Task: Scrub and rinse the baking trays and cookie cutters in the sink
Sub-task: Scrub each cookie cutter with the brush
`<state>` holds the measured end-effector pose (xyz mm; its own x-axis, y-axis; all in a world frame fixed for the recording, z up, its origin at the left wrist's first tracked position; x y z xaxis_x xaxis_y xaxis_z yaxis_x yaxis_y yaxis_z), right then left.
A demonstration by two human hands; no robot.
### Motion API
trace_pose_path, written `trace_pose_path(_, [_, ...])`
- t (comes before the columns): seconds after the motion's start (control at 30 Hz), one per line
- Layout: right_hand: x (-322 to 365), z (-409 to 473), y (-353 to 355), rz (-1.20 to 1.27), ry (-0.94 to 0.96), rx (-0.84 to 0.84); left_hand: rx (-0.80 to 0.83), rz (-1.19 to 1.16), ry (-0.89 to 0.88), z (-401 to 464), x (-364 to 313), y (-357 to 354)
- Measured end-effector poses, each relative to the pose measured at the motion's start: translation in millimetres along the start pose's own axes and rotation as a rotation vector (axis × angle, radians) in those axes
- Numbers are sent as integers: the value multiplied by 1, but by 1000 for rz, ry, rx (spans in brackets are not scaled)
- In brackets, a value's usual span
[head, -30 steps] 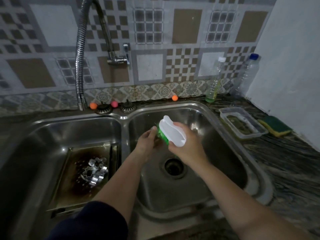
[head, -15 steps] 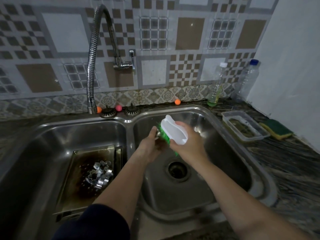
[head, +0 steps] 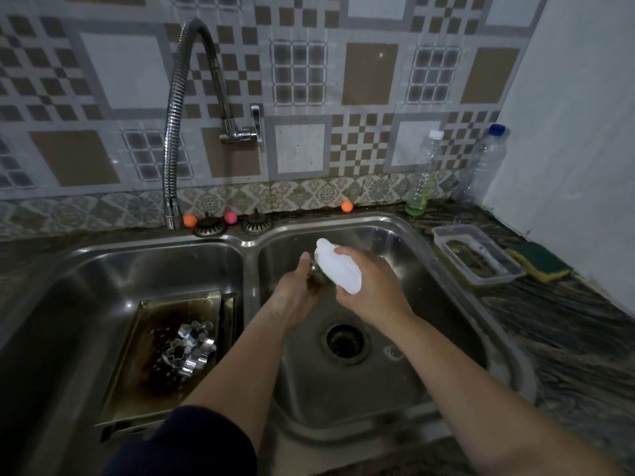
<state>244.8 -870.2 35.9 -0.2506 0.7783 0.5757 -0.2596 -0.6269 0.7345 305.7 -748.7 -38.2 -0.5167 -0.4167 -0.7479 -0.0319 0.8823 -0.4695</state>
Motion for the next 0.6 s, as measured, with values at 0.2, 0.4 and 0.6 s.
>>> trace_pose_path(0.2, [-5, 3, -1, 129, -112, -11, 13, -304, 14, 5, -11, 10])
trace_pose_path(0.4, [24, -9, -16, 322, -116, -104, -46, -308, 10, 0, -20, 27])
trace_pose_path(0.6, [32, 11, -26, 393, -192, -172, -117, -2, -258, -14, -42, 53])
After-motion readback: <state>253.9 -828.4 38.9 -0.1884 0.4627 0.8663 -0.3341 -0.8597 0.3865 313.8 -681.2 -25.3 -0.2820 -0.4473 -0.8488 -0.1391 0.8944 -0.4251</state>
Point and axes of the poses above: each hand's wrist, its own z-axis towards the middle knuckle, its own y-axis out of the back of the hand, x = y × z, the point moved 6 cm from there along z, towards the middle knuckle, and after that the axes turned 5 degrees about y, right-handed, at the moved point
